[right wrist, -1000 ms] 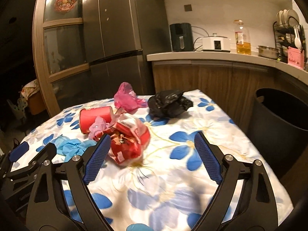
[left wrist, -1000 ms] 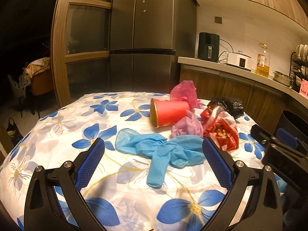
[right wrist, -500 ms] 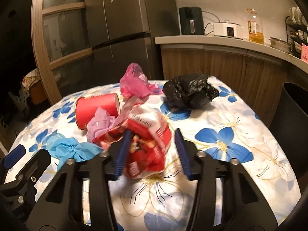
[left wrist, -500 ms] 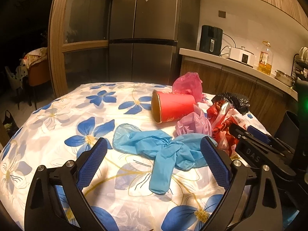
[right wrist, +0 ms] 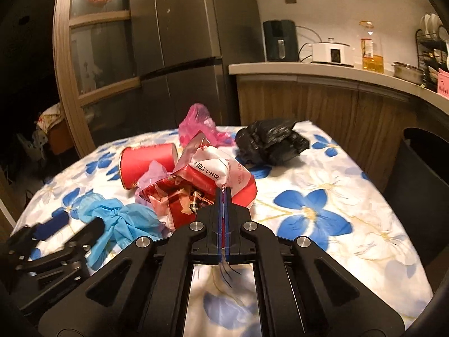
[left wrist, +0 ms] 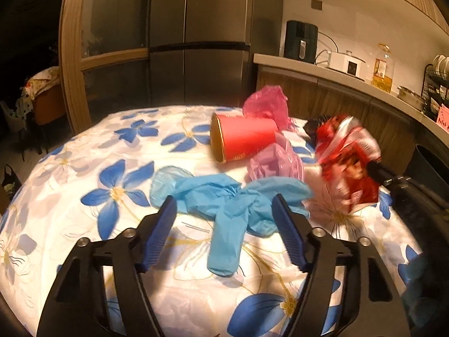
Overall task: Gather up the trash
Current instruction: 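Grasp the red printed snack bag with the right gripper while the left grasps the blue glove, then lift the snack bag and blue glove and carry both over the black bin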
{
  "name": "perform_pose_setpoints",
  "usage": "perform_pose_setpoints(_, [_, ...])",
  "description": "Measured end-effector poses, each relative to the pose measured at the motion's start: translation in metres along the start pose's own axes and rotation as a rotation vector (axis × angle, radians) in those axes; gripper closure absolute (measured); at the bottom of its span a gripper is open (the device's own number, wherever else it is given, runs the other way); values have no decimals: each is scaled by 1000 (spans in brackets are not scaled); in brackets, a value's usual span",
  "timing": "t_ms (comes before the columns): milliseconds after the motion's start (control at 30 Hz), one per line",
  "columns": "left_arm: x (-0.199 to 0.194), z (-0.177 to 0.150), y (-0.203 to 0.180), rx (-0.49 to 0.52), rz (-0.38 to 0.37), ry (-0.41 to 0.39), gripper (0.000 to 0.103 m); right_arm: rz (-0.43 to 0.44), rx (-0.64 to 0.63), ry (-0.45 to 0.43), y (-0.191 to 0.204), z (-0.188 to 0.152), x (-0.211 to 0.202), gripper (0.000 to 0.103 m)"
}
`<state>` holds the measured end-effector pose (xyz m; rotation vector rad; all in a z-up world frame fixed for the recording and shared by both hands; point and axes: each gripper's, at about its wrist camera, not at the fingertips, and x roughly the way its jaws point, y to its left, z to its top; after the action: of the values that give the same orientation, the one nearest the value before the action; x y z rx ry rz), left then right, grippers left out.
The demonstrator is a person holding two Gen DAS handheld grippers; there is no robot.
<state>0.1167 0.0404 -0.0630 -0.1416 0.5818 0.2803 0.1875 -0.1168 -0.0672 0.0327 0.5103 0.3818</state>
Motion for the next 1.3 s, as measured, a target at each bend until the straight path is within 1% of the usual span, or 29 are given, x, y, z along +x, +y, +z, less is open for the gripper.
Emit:
perform_pose_setpoints(33, [2, -1, 0, -3, -8, 13, 37, 2, 5, -8, -2, 0, -6, 102])
perform_pose_setpoints(67, [5, -3, 0, -8, -13, 30, 39, 1, 5, -13, -3, 0, -10, 102])
perform_pose_setpoints(100, [8, -4, 1, -10, -15, 42, 44, -1, 4, -19, -4, 0, -14, 102])
perform_pose_setpoints(167, [13, -6, -1, -5, -10, 63, 50, -1, 8, -29, -7, 1, -21, 102])
perform_pose_setpoints(233, [20, -8, -3, 3, -14, 99, 61, -2, 10, -37, -8, 1, -27, 102])
perform_pose_setpoints(300, [27, -10, -2, 1, -19, 134, 80, -5, 13, -47, -10, 2, -33, 102])
perform_pose_setpoints(333, [28, -11, -1, -1, -19, 141, 83, -7, 14, -53, -11, 3, -36, 102])
perform_pose_setpoints(400, [28, -12, 0, -4, -27, 142, 98, -10, 14, -62, -12, 4, -41, 102])
perform_pose_setpoints(467, [27, -13, 0, -5, -41, 139, 103, -14, 13, -71, -12, 5, -46, 102])
perform_pose_setpoints(567, [20, -12, 3, -20, -50, 114, 103, -15, 14, -81, -14, 5, -52, 102])
perform_pose_setpoints(700, [6, -7, 12, -70, -63, 76, 103, -15, 17, -90, -17, 5, -58, 102])
perform_pose_setpoints(900, [-22, 7, 15, -84, -67, -3, 103, -10, 32, -103, -21, 6, -66, 102])
perform_pose_setpoints(1067, [-40, 20, 5, -70, -79, -57, 103, -11, 39, -114, -26, 7, -72, 102])
perform_pose_setpoints(1300, [-50, 29, -22, -36, -117, -81, 103, -32, 48, -141, -39, 9, -89, 102])
